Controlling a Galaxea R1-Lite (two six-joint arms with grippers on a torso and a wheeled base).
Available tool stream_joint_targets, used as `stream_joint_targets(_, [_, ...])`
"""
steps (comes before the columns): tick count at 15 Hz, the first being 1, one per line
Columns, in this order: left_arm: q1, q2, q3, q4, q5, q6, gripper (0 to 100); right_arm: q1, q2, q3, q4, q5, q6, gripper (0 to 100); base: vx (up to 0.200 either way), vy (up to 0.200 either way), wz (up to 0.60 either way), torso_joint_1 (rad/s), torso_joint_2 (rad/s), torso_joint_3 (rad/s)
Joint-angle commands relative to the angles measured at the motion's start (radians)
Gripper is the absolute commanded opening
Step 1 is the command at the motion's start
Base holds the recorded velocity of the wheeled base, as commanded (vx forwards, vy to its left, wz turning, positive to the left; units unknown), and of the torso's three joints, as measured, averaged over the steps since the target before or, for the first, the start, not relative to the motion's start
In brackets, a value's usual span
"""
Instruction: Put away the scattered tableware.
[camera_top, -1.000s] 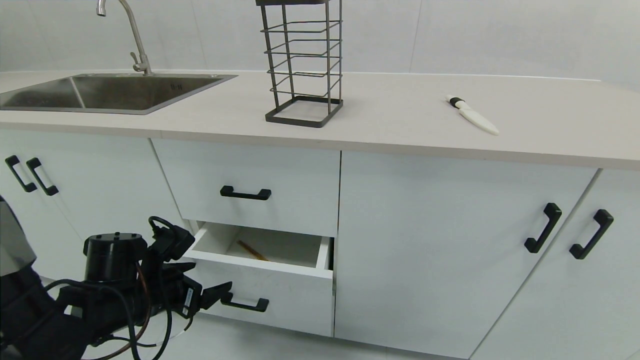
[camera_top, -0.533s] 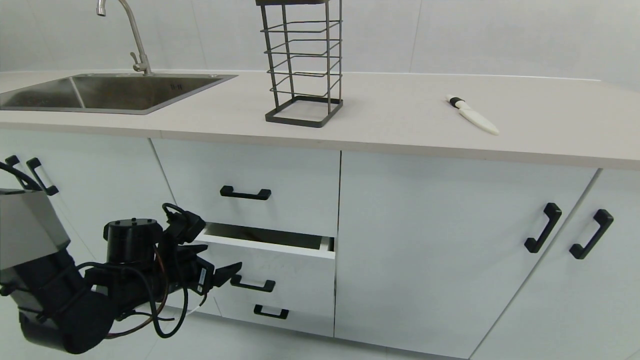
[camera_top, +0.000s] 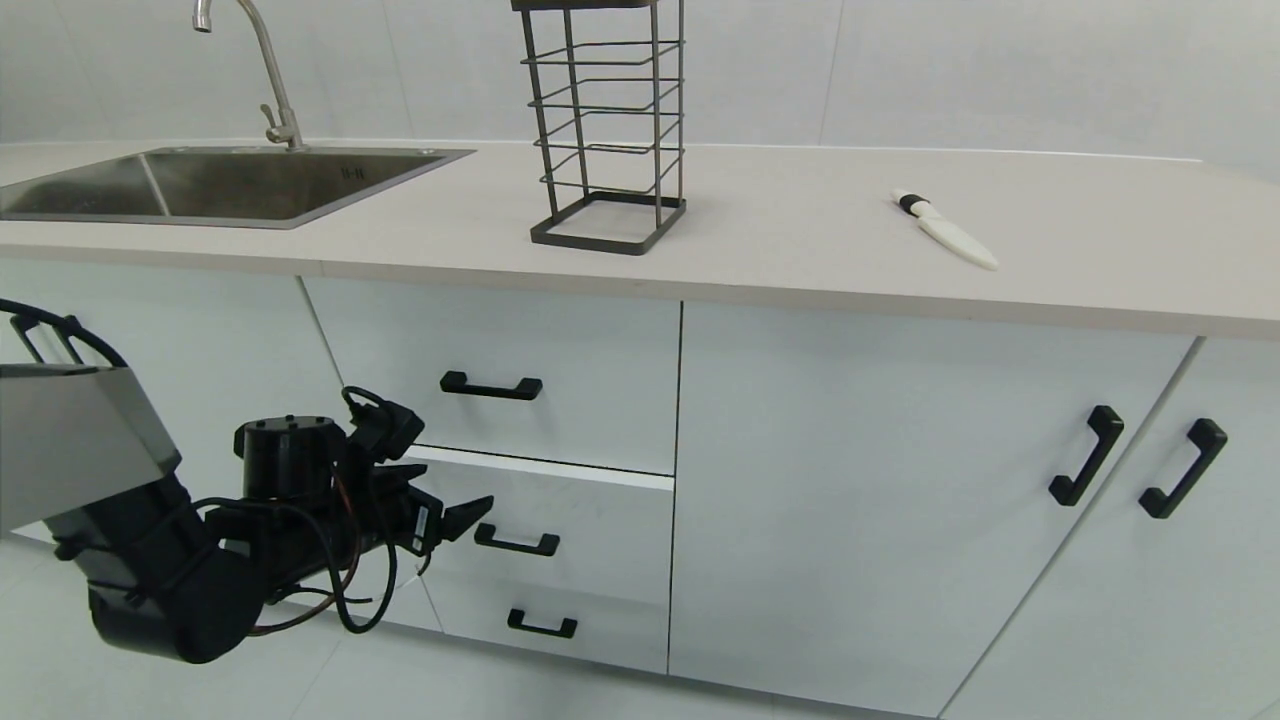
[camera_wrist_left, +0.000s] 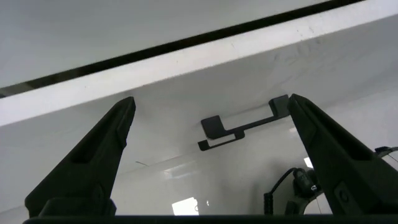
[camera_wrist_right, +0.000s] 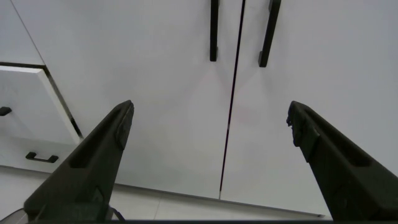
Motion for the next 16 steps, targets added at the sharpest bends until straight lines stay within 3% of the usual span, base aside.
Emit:
stream_joint_targets(1, [-0.001, 0.024, -0.014, 0.001, 0.0, 0.0, 100, 0.0, 0.002, 0.0, 0.0, 0.0, 0.0, 100, 0.0, 0.0, 0.0, 0.0, 0.0, 0.0])
stream_joint_targets(7, [-0.001, -0.001, 0.033, 0.0, 0.002, 0.0, 100, 0.0, 0.002, 0.0, 0.0, 0.0, 0.0, 100, 0.0, 0.0, 0.0, 0.0, 0.0, 0.0])
stream_joint_targets(11, [0.006, 0.042, -0.021, -0.049, 0.002, -0.021, 100, 0.0, 0.002, 0.0, 0.0, 0.002, 0.0, 100, 0.0, 0.0, 0.0, 0.0, 0.0, 0.0])
stream_joint_targets(16, [0.009, -0.007, 0.091, -0.102, -0.001, -0.023, 100, 0.0, 0.002, 0.0, 0.0, 0.0, 0.0, 100, 0.0, 0.0, 0.0, 0.0, 0.0, 0.0])
